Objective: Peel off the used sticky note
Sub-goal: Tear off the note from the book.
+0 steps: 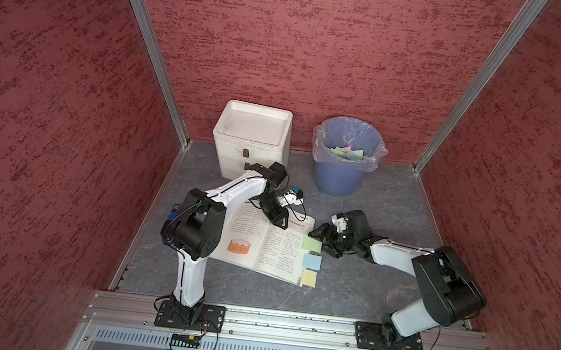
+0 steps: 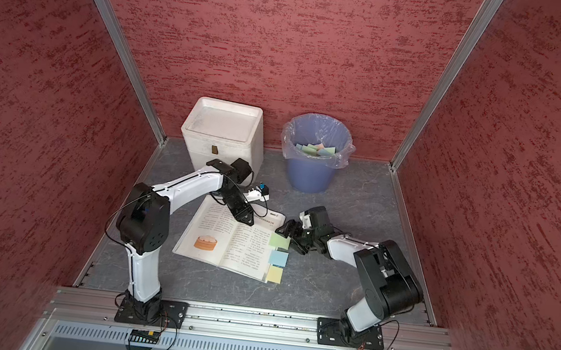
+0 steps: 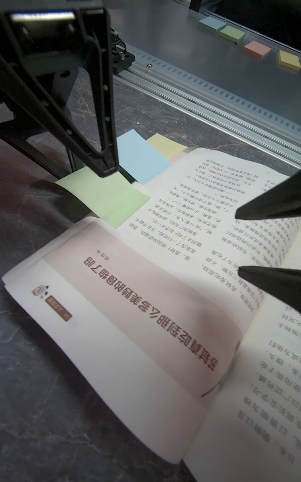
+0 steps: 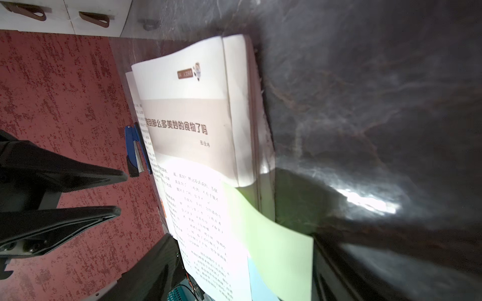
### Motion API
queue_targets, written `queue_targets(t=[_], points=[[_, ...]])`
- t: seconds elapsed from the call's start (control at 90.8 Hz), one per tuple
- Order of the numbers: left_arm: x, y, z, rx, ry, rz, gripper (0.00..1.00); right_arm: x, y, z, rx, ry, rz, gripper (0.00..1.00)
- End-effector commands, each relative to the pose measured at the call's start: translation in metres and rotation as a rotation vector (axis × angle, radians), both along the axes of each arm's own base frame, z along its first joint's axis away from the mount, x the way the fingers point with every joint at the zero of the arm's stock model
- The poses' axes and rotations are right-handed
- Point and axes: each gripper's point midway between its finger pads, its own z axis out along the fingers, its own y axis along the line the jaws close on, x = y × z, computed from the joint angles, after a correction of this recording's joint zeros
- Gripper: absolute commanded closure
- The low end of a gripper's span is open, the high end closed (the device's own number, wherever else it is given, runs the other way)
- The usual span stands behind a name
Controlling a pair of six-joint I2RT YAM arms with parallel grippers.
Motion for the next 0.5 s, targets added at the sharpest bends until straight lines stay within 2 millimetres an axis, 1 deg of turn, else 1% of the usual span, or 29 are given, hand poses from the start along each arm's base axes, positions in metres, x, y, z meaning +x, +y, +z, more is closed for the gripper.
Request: queue_targets(t=[0.0, 0.11, 0.176, 0.32, 0.397, 0.485], points=[[0.006, -0.014, 0.0, -0.001, -0.023, -0.041, 0.67, 0.0, 0.002, 0.016, 0.029, -0.052, 0.019, 0.19], [0.012, -0.026, -0.007, 0.01, -0.021, -0.059, 0.67, 0.0, 0.008, 0.03, 0.088, -0.091, 0.044, 0.19], [0.015, -0.03, -0.014, 0.02, -0.019, -0.067, 0.67, -0.001, 0.01, 0.032, 0.099, -0.098, 0.056, 0.19], [0.021, -0.039, -0.024, 0.035, -0.013, -0.079, 0.67, -0.001, 0.009, 0.021, 0.074, -0.068, 0.059, 0.21], [0.023, -0.044, -0.025, 0.034, -0.013, -0.084, 0.67, -0.001, 0.006, 0.011, 0.04, -0.048, 0.059, 0.23], [0.023, -0.049, -0.028, 0.035, -0.012, -0.094, 0.67, 0.002, 0.002, 0.007, -0.007, -0.052, 0.06, 0.28]])
